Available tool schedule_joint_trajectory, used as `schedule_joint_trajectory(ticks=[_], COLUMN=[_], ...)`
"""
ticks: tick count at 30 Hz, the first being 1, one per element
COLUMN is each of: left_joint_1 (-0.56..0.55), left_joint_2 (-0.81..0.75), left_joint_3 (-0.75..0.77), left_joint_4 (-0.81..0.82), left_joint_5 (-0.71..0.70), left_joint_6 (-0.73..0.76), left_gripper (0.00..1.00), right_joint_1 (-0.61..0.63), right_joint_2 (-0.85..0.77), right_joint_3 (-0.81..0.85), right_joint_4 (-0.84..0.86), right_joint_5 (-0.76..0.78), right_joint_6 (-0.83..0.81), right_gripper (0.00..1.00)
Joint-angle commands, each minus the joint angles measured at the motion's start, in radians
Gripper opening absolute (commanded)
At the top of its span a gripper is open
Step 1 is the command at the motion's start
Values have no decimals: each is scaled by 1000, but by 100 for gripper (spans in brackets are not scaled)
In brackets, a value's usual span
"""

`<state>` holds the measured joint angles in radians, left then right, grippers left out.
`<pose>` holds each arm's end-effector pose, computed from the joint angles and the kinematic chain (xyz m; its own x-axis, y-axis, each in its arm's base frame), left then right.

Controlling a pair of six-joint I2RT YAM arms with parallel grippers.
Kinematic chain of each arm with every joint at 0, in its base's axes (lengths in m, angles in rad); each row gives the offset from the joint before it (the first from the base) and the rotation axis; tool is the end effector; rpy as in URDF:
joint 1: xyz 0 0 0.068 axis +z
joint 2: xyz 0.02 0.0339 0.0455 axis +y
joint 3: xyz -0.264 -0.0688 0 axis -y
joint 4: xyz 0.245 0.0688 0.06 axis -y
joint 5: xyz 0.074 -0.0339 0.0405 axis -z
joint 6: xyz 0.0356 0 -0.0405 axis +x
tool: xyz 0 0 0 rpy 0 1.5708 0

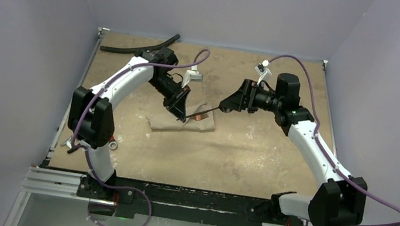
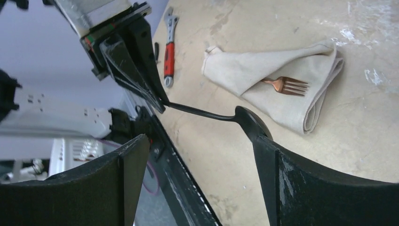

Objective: Fold the napkin into a case and place the utensils inside

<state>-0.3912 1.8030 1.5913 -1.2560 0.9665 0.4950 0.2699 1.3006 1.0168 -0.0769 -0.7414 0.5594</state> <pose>0.3055 -0.1577 0.2839 -0.6691 0.5679 -0.4794 0.6963 0.2536 -0.6714 0.2782 0.1019 0.3215 -0.7158 0.2080 -0.6665 -0.5023 0.5096 0.6985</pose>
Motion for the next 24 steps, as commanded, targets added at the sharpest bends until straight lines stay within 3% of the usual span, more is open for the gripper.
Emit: schedule_joint_trajectory(ticks=[1, 10, 18, 20, 24], left_joint_1=[-4, -3, 0, 0, 7], left_joint_2=[-10, -10, 0, -1, -2], left_joint_3=[49, 80, 74, 76, 75], left_joint_4=[-112, -135, -140, -142, -128], left_joint_5=[121, 116, 115, 109, 103], left_joint_6=[132, 126, 127, 129, 112], left_gripper=[0, 0, 0, 0, 0], right_joint_1=[3, 4, 3, 3, 3], right_joint_2=[-18, -33, -102, -93, -101], right_joint_3=[34, 77, 12, 29, -16], right_joint_4=[-69, -257, -174, -181, -122], right_joint_5=[-114, 154, 296, 251, 18], right_joint_6=[-217, -353, -306, -330, -320], right_gripper=[85, 82, 81, 80, 80])
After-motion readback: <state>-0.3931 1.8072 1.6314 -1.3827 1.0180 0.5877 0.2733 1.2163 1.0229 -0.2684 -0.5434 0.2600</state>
